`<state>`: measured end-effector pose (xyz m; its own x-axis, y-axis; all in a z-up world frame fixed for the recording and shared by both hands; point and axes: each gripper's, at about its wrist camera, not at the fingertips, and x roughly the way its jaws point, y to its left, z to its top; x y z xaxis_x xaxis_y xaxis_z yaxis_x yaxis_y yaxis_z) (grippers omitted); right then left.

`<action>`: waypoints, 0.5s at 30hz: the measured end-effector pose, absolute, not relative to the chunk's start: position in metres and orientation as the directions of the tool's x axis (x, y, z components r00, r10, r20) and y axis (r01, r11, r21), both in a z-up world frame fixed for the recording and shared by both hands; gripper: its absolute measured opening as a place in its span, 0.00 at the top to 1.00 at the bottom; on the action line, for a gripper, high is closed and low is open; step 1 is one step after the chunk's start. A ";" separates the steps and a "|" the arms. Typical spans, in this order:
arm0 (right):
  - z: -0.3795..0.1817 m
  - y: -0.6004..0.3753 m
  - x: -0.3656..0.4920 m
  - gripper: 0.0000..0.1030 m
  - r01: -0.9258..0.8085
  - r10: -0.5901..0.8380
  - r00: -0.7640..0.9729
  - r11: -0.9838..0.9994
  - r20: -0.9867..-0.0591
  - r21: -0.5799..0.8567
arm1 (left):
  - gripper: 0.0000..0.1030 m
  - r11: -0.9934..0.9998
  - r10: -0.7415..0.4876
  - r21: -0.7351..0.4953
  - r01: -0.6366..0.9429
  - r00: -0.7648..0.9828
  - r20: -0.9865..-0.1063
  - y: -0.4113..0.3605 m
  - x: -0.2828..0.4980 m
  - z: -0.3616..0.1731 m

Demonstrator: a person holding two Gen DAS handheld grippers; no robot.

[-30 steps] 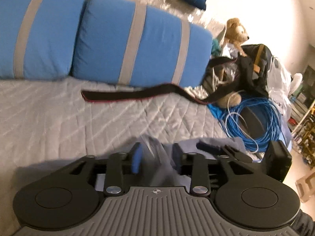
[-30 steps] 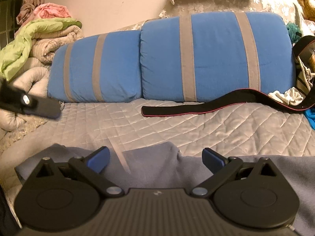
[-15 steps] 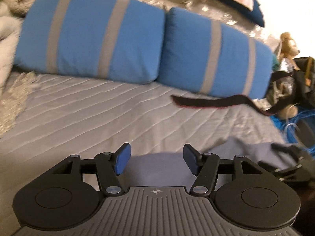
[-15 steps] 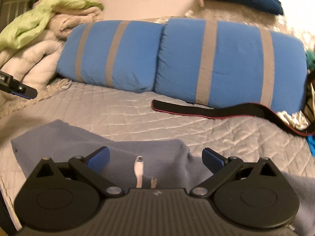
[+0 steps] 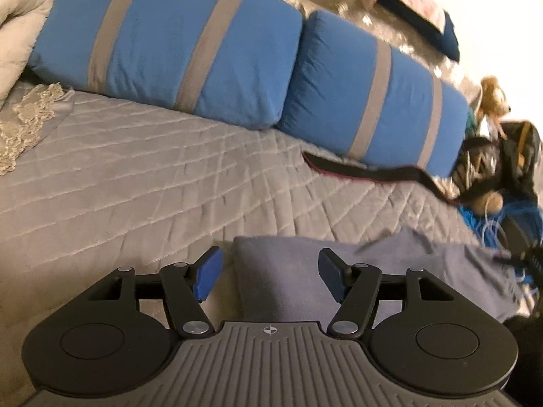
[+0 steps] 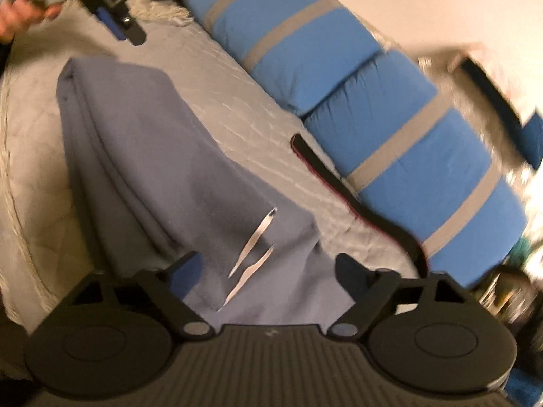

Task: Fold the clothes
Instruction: 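Grasp the sweatpants waistband beside the white drawstrings with the right gripper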

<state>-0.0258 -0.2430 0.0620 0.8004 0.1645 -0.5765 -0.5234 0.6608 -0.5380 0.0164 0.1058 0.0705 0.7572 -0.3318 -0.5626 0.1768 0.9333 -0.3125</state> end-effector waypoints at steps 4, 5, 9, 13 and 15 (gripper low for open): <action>0.054 -0.238 -0.030 0.23 -0.520 0.141 0.812 0.614 -0.566 -0.593 | 0.41 0.921 -0.332 -0.368 0.132 0.761 -0.557 0.118 0.018 0.069; 0.049 -0.234 -0.032 0.26 -0.520 0.129 0.820 0.573 -0.557 -0.633 | 0.41 0.917 -0.332 -0.380 0.122 0.761 -0.558 0.120 0.019 0.069; 0.028 -0.221 -0.037 0.28 -0.529 0.105 0.840 0.380 -0.533 -0.759 | 0.41 0.887 -0.361 -0.453 0.090 0.747 -0.558 0.130 0.023 0.065; 0.013 -0.212 -0.040 0.36 -0.513 0.101 0.858 0.212 -0.503 -0.832 | 0.41 0.872 -0.369 -0.485 0.071 0.747 -0.553 0.135 0.025 0.063; 0.006 -0.208 -0.042 0.44 -0.506 0.108 0.862 0.132 -0.495 -0.853 | 0.41 0.874 -0.365 -0.480 0.068 0.746 -0.557 0.135 0.026 0.063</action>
<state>-0.0422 -0.2077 0.0065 0.8622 0.1080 -0.4948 -0.5058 0.1320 -0.8525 0.0262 0.1348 0.0627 0.7459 -0.3646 -0.5574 0.0685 0.8744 -0.4803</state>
